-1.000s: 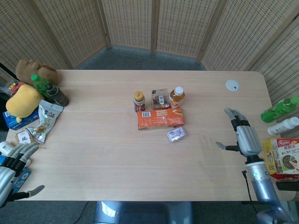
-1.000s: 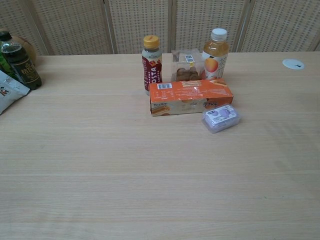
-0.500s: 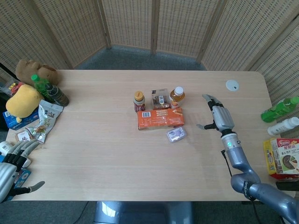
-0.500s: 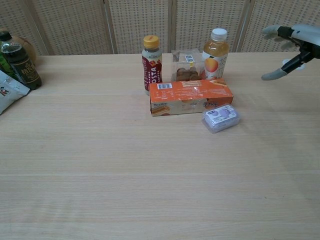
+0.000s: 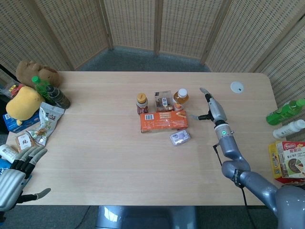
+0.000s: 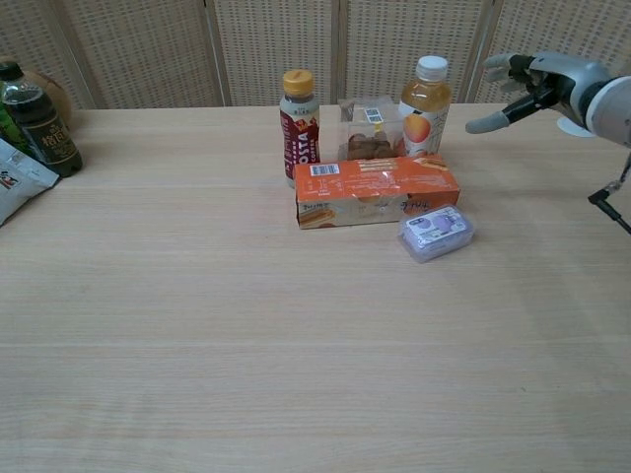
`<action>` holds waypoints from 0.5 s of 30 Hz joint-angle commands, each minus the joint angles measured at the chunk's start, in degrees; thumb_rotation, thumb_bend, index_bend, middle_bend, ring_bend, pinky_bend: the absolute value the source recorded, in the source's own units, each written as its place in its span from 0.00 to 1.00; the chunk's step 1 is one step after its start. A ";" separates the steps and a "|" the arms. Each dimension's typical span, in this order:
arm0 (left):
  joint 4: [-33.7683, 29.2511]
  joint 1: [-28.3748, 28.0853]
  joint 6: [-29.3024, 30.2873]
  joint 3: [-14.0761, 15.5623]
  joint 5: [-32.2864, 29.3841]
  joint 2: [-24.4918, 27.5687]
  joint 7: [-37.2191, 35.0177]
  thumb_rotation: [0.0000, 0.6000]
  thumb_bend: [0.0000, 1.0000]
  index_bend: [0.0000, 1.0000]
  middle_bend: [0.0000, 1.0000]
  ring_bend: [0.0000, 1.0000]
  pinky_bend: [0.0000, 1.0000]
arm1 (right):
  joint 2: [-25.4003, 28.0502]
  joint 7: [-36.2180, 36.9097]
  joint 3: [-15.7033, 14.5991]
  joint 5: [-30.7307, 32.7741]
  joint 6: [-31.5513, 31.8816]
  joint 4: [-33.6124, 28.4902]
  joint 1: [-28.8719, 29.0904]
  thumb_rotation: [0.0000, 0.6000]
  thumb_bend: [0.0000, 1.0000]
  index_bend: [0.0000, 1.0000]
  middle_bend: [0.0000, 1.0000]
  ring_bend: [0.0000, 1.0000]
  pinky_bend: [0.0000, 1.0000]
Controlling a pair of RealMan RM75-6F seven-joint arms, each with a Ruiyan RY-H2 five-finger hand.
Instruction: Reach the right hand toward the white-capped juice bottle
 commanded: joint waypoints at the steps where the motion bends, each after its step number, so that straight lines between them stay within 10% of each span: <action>1: 0.05 -0.11 -0.18 -0.10 -0.21 -0.12 0.09 1.00 0.00 0.05 0.00 0.00 0.00 | -2.07 3.81 1.92 1.96 -3.46 2.95 2.20 1.00 0.00 0.00 0.00 0.00 0.00; 15: 0.47 -0.35 -0.69 -0.68 -1.69 -0.78 1.05 1.00 0.00 0.05 0.00 0.00 0.00 | -8.38 7.33 6.73 5.56 -6.28 12.07 9.49 1.00 0.00 0.00 0.00 0.00 0.00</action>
